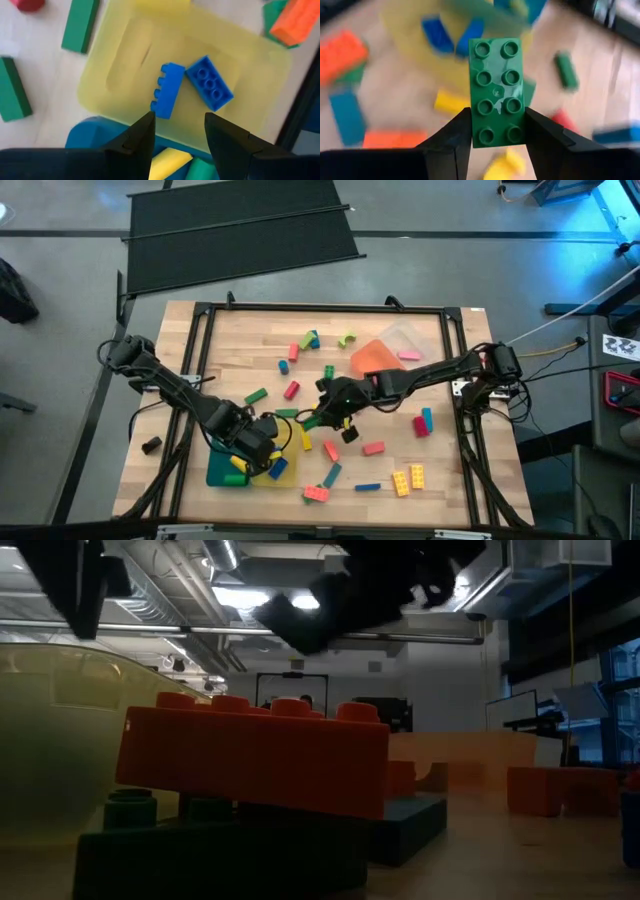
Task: Sort blocks by size
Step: Put the green rectangle game piece into the yellow bin
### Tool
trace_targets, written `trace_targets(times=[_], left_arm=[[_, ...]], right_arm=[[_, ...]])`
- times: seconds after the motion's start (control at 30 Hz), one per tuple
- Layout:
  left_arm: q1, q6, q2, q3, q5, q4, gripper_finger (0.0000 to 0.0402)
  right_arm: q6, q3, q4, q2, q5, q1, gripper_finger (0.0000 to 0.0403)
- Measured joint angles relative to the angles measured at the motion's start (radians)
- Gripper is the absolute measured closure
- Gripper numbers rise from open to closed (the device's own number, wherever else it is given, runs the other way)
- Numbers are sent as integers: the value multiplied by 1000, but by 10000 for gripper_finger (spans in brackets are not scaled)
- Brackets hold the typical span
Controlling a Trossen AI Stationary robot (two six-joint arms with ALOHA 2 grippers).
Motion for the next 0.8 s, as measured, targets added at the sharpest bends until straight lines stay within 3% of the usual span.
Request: trace_targets(times=[0.2,0.5,0.8], left_arm=[[-5,28,-68,11,-41,3,245],[-26,-17,-191,11,-101,22,245],[-29,-107,-190,10,-104,27,245]], right_arm=[[28,0,217,80,-65,0,248],[28,-1,492,223,-68,0,244],[29,-1,571,304,-68,0,242]])
